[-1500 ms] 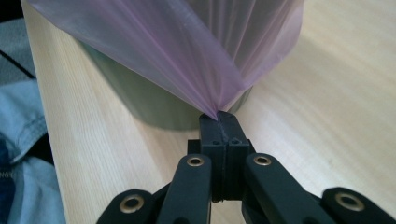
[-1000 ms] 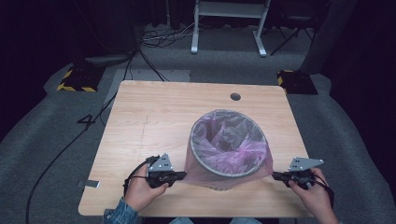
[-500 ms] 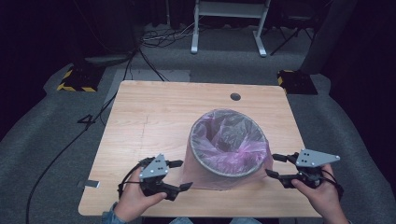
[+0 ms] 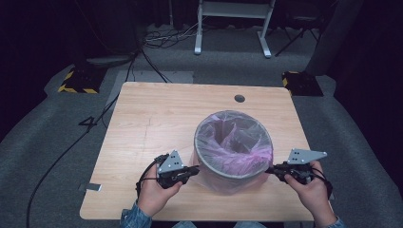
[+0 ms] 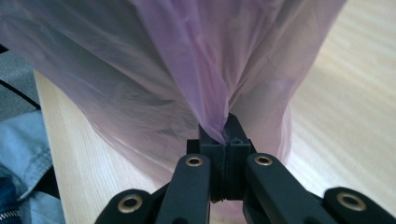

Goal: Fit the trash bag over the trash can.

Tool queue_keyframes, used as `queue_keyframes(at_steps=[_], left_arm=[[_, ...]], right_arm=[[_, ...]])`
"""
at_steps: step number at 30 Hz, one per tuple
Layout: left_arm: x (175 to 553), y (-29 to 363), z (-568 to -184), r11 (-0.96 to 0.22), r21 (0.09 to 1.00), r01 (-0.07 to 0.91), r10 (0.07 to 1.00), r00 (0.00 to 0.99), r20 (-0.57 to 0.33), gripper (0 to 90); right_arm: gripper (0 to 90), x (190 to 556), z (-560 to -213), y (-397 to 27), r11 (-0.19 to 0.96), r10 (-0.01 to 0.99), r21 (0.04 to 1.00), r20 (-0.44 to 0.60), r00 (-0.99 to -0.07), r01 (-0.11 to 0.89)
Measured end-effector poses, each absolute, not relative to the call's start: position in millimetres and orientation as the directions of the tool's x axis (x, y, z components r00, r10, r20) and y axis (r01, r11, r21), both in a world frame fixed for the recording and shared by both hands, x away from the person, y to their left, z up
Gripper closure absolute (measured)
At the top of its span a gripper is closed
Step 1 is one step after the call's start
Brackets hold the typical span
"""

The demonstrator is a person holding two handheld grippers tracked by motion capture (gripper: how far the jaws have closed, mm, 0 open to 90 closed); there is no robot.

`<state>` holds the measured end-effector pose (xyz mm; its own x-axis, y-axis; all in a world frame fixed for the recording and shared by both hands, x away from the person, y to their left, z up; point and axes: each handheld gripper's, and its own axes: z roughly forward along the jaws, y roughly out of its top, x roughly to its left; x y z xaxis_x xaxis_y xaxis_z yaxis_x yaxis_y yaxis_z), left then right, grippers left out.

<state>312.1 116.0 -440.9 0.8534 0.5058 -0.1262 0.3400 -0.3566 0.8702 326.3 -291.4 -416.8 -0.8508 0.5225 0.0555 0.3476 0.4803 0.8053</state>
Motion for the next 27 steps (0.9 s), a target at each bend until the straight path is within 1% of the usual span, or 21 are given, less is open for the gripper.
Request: queue_keyframes(at_steps=[4,7,10,12,13,14,15,16,17,18,19,20,21,22,23,24,25,26,27], left_arm=[[316.6,120.7,-457.9,-0.404,0.832,0.380,0.534,0.837,-0.123,90.0],[318.1,125.1,-469.8,-0.390,0.824,0.411,0.541,0.827,-0.156,90.0],[317.4,126.4,-472.8,-0.380,0.825,0.418,0.532,0.828,-0.174,90.0],[314.4,125.5,-469.4,-0.403,0.819,0.410,0.510,0.843,-0.171,90.0],[312.4,125.3,-467.1,-0.419,0.816,0.399,0.499,0.851,-0.160,86.8],[309.5,125.3,-464.0,-0.414,0.829,0.375,0.495,0.857,-0.140,79.4],[307.3,125.4,-460.7,-0.402,0.844,0.354,0.495,0.860,-0.124,65.0],[306.1,125.5,-457.8,-0.392,0.854,0.343,0.498,0.859,-0.116,52.9],[305.0,125.4,-453.5,-0.383,0.863,0.328,0.497,0.861,-0.106,45.4],[304.3,124.0,-448.2,-0.371,0.874,0.313,0.495,0.863,-0.099,37.3],[304.2,122.5,-445.3,-0.366,0.879,0.306,0.493,0.865,-0.095,32.9],[305.4,119.9,-440.7,-0.371,0.882,0.291,0.485,0.870,-0.083,33.0],[306.2,117.9,-438.5,-0.371,0.885,0.283,0.483,0.872,-0.076,36.7],[307.8,115.1,-435.4,-0.368,0.889,0.272,0.471,0.879,-0.074,43.1],[308.8,113.7,-433.9,-0.368,0.890,0.269,0.460,0.884,-0.077,53.8],[309.6,112.2,-432.2,-0.373,0.887,0.273,0.449,0.889,-0.085,64.8],[309.9,111.3,-431.5,-0.373,0.890,0.264,0.454,0.888,-0.074,76.9],[310.4,111.2,-430.9,-0.378,0.883,0.278,0.461,0.884,-0.081,87.1],[311.7,111.6,-431.1,-0.384,0.879,0.282,0.462,0.883,-0.081,90.0]], right_arm=[[90.0,326.5,-434.9,-299.1,0.486,0.544,0.782,0.080,-0.835,0.391],[90.0,325.1,-454.1,-306.7,0.486,0.548,0.754,0.130,-0.826,0.441],[90.0,321.9,-466.2,-311.2,0.439,0.545,0.757,0.203,-0.813,0.483],[90.0,319.9,-467.8,-309.5,0.460,0.542,0.747,0.192,-0.818,0.480],[90.0,318.6,-466.5,-308.4,0.473,0.546,0.740,0.181,-0.818,0.479],[85.9,317.5,-464.2,-307.6,0.493,0.547,0.730,0.163,-0.821,0.473],[71.4,316.1,-460.5,-307.1,0.502,0.549,0.729,0.147,-0.823,0.465],[56.5,314.9,-457.1,-306.7,0.493,0.552,0.737,0.146,-0.821,0.463],[47.5,314.0,-453.8,-306.6,0.486,0.552,0.745,0.143,-0.821,0.456],[39.4,312.3,-448.2,-306.3,0.483,0.550,0.763,0.117,-0.827,0.429],[34.8,309.7,-439.5,-305.4,0.477,0.546,0.786,0.086,-0.834,0.393],[35.3,308.4,-434.1,-304.6,0.469,0.541,0.802,0.070,-0.838,0.370],[41.9,306.6,-425.1,-302.9,0.460,0.529,0.822,0.050,-0.847,0.336],[50.6,305.4,-419.6,-301.9,0.455,0.522,0.833,0.039,-0.852,0.316],[58.3,304.5,-411.2,-300.8,0.453,0.503,0.844,0.022,-0.864,0.285],[65.0,304.6,-407.0,-300.3,0.452,0.497,0.848,0.019,-0.868,0.277],[72.4,305.0,-402.3,-300.4,0.449,0.493,0.853,0.012,-0.870,0.267],[77.8,305.7,-398.4,-301.3,0.445,0.493,0.856,0.011,-0.870,0.263],[84.9,306.7,-395.2,-303.2,0.442,0.496,0.857,0.011,-0.868,0.264]])
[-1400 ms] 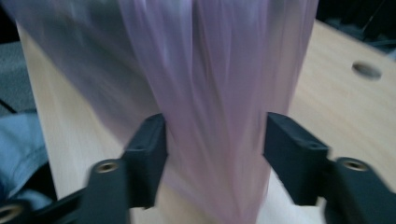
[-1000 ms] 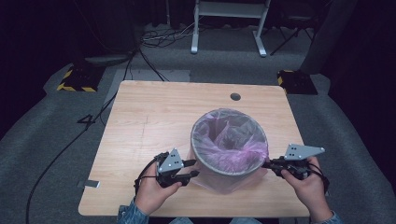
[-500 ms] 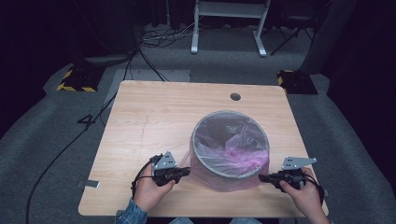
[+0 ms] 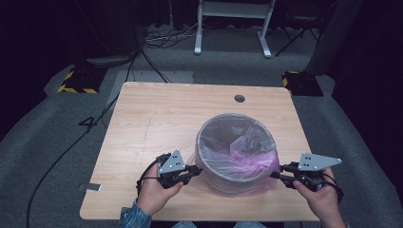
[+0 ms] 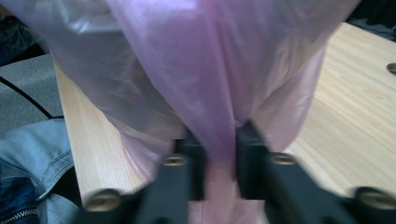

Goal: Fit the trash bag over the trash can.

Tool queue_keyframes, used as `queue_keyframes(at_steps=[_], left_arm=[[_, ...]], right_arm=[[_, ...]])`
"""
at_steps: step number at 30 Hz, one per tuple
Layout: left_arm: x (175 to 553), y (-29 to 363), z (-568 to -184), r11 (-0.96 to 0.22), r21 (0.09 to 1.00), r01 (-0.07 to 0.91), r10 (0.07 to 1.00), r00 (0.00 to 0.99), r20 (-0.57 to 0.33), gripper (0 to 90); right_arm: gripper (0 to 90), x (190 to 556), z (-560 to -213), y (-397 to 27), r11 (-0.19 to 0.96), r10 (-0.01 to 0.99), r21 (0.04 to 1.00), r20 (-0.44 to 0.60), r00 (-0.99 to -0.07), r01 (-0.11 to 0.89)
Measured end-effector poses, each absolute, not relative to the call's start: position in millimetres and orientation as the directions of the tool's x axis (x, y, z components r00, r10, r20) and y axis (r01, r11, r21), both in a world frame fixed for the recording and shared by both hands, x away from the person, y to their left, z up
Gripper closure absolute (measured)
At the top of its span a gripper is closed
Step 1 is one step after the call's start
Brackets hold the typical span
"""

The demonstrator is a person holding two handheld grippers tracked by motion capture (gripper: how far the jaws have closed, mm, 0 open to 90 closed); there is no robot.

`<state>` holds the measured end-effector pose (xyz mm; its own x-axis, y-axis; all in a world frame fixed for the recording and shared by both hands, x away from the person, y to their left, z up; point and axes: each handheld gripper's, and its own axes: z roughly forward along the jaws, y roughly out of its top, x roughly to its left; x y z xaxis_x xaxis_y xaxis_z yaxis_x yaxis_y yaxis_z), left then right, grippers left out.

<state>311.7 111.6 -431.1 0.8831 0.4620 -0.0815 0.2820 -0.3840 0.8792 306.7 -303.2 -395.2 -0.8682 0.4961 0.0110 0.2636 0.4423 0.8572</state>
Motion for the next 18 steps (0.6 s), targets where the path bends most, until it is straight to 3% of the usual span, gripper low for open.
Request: queue_keyframes(at_steps=[9,18], left_arm=[[327.8,123.0,-451.0,-0.384,0.844,0.374,0.526,0.840,-0.133,90.0],[334.7,114.7,-461.2,-0.393,0.837,0.381,0.534,0.835,-0.129,90.0]], right_arm=[[90.0,322.0,-419.3,-313.9,0.424,0.550,0.817,0.110,-0.828,0.391],[90.0,345.0,-452.0,-297.6,0.441,0.542,0.771,0.179,-0.821,0.460]])
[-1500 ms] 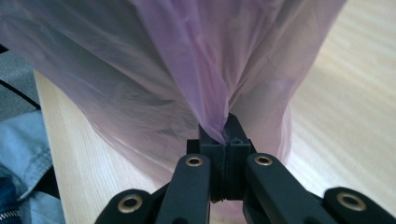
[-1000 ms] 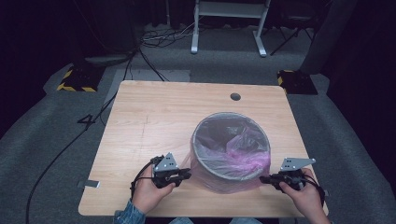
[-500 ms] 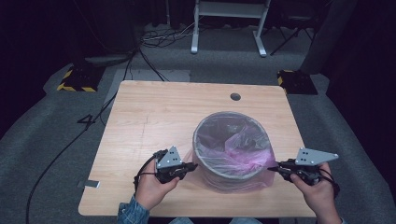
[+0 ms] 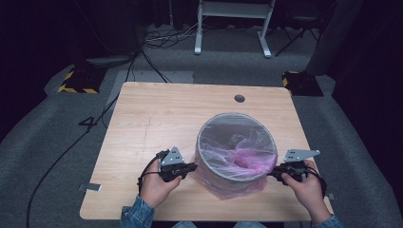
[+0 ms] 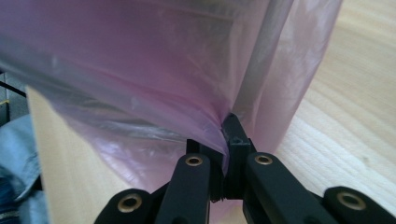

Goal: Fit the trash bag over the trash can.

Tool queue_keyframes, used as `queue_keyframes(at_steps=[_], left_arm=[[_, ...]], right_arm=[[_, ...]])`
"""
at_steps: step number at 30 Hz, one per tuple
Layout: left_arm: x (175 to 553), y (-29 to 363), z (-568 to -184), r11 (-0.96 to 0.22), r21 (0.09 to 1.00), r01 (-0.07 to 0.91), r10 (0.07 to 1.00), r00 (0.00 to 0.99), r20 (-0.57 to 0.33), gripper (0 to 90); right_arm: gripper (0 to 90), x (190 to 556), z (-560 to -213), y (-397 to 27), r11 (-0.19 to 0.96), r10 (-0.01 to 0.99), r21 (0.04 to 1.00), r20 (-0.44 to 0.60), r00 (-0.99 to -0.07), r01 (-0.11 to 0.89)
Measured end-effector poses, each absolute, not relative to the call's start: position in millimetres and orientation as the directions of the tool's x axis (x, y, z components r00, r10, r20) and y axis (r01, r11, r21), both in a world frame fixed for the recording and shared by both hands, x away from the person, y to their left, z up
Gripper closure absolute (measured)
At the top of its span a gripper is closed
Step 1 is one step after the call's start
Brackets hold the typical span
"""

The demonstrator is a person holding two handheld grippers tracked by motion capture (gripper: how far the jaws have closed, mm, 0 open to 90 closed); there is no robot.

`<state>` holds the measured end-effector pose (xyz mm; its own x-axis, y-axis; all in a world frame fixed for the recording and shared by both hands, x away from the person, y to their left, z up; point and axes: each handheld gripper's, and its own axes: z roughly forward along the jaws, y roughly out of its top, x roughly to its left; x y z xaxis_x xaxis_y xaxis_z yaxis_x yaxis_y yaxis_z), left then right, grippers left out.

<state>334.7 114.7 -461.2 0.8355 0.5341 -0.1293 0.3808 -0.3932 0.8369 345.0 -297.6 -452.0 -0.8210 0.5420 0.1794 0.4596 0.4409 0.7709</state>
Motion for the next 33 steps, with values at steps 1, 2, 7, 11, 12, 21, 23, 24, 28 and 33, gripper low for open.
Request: queue_keyframes(at_steps=[1,2,7,11,12,21,23,24,28,33], left_arm=[[335.0,113.5,-461.8,-0.396,0.835,0.383,0.537,0.834,-0.127,90.0],[336.0,112.6,-462.4,-0.398,0.833,0.384,0.540,0.832,-0.126,90.0],[341.1,107.8,-472.0,-0.467,0.770,0.435,0.565,0.816,-0.118,90.0],[339.8,106.7,-487.7,-0.479,0.745,0.464,0.562,0.814,-0.146,90.0],[339.3,107.0,-487.7,-0.473,0.750,0.463,0.558,0.816,-0.151,90.0],[335.7,107.8,-468.7,-0.421,0.814,0.400,0.547,0.828,-0.123,90.0],[339.4,108.5,-473.5,-0.432,0.797,0.423,0.582,0.805,-0.111,90.0],[342.0,109.5,-476.4,-0.445,0.786,0.430,0.600,0.794,-0.096,90.0],[348.0,117.0,-479.8,-0.391,0.801,0.453,0.645,0.756,-0.113,90.0],[338.1,123.4,-470.8,-0.344,0.855,0.388,0.654,0.753,-0.078,61.1]], right_arm=[[90.0,345.9,-455.2,-295.0,0.442,0.547,0.766,0.181,-0.818,0.466],[90.0,346.6,-457.1,-293.0,0.454,0.548,0.760,0.174,-0.818,0.465],[84.0,347.3,-453.8,-289.3,0.475,0.563,0.756,0.133,-0.815,0.451],[87.8,340.6,-444.9,-292.2,0.459,0.580,0.782,0.095,-0.809,0.421],[89.7,340.1,-444.5,-293.0,0.470,0.576,0.779,0.086,-0.813,0.415],[90.0,348.0,-473.2,-305.1,0.472,0.604,0.696,0.193,-0.774,0.542],[90.0,343.3,-470.2,-303.8,0.480,0.595,0.695,0.190,-0.781,0.535],[90.0,338.3,-466.7,-301.5,0.486,0.581,0.699,0.191,-0.791,0.525],[90.0,318.2,-458.7,-288.8,0.502,0.522,0.704,0.218,-0.825,0.503],[85.2,288.0,-467.8,-254.8,0.602,0.402,0.642,0.271,-0.875,0.475]])
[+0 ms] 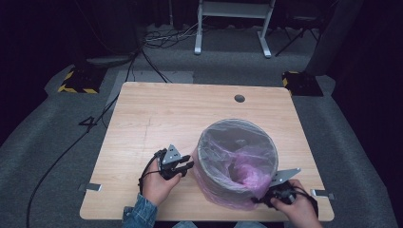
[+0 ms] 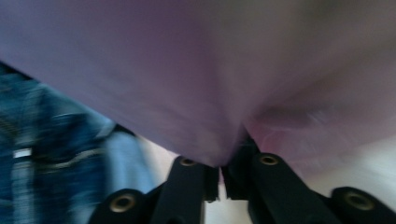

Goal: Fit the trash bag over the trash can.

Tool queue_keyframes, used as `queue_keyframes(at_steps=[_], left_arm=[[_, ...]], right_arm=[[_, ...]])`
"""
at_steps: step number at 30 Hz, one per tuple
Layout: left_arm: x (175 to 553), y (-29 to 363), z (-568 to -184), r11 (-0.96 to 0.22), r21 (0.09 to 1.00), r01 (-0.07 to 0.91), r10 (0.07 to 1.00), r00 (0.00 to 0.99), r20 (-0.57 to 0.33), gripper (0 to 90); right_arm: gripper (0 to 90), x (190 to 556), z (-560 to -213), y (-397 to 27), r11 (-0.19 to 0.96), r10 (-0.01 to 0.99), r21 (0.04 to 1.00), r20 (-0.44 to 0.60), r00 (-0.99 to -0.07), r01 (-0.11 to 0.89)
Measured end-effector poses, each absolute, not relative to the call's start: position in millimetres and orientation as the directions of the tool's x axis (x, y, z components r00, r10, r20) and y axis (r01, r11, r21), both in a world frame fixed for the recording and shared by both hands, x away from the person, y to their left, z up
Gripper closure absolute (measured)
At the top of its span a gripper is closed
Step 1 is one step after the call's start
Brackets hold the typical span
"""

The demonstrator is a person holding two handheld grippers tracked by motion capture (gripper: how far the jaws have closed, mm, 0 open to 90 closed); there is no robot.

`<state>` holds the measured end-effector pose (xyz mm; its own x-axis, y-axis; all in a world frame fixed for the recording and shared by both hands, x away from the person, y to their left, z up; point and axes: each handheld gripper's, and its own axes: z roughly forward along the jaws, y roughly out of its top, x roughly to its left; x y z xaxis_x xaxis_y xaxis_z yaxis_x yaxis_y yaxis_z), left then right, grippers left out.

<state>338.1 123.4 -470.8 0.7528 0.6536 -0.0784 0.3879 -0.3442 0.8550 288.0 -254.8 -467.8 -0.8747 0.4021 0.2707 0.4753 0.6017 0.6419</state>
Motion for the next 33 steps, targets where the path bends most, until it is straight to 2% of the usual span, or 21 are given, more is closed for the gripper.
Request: queue_keyframes(at_steps=[2,5,6,8,10,14,18,22,23,26,28,30,31,33], left_arm=[[333.3,126.7,-467.0,-0.343,0.861,0.375,0.656,0.752,-0.066,52.5],[325.4,133.7,-461.3,-0.322,0.874,0.364,0.655,0.752,-0.073,47.3],[322.1,134.8,-459.8,-0.315,0.878,0.361,0.648,0.758,-0.079,45.5],[316.0,135.9,-457.6,-0.310,0.884,0.350,0.625,0.775,-0.088,43.4],[309.1,135.6,-456.5,-0.319,0.882,0.347,0.604,0.792,-0.093,39.7],[296.8,130.0,-455.0,-0.337,0.881,0.331,0.555,0.826,-0.098,34.2],[290.3,118.6,-453.6,-0.353,0.877,0.325,0.525,0.845,-0.102,27.4],[287.7,106.8,-452.3,-0.372,0.876,0.307,0.499,0.862,-0.090,26.2],[287.9,105.2,-452.0,-0.375,0.878,0.298,0.486,0.869,-0.087,27.2],[287.4,104.4,-449.6,-0.390,0.880,0.272,0.440,0.894,-0.081,56.7],[287.4,105.2,-447.4,-0.400,0.880,0.255,0.438,0.897,-0.060,73.1],[289.6,108.2,-444.1,-0.385,0.883,0.269,0.447,0.891,-0.077,87.1],[292.0,109.9,-442.7,-0.384,0.883,0.269,0.468,0.881,-0.065,90.0],[298.8,113.9,-440.8,-0.390,0.876,0.283,0.506,0.861,-0.052,90.0]], right_arm=[[80.4,277.4,-466.7,-243.0,0.601,0.333,0.674,0.278,-0.901,0.430],[69.6,271.5,-462.8,-236.2,0.592,0.264,0.715,0.263,-0.928,0.372],[61.2,271.3,-462.2,-236.7,0.597,0.275,0.714,0.246,-0.930,0.365],[53.1,272.6,-460.4,-243.7,0.585,0.310,0.717,0.233,-0.921,0.379],[39.4,274.1,-453.7,-260.0,0.541,0.363,0.740,0.221,-0.905,0.398],[32.7,272.6,-434.8,-287.5,0.505,0.408,0.769,0.189,-0.893,0.393],[26.2,286.6,-420.5,-307.4,0.467,0.490,0.800,0.121,-0.863,0.377],[24.4,305.3,-418.0,-311.1,0.462,0.495,0.810,0.101,-0.863,0.360],[24.4,309.5,-417.9,-312.0,0.461,0.491,0.809,0.109,-0.864,0.364],[24.4,313.1,-416.1,-314.4,0.463,0.464,0.804,0.138,-0.875,0.373],[24.4,310.4,-414.2,-316.2,0.465,0.447,0.806,0.144,-0.883,0.366],[24.5,306.9,-411.8,-320.0,0.466,0.439,0.809,0.142,-0.887,0.359],[24.8,304.9,-410.1,-322.7,0.463,0.433,0.812,0.142,-0.890,0.355],[24.8,302.6,-406.9,-326.5,0.458,0.429,0.817,0.142,-0.892,0.351]])
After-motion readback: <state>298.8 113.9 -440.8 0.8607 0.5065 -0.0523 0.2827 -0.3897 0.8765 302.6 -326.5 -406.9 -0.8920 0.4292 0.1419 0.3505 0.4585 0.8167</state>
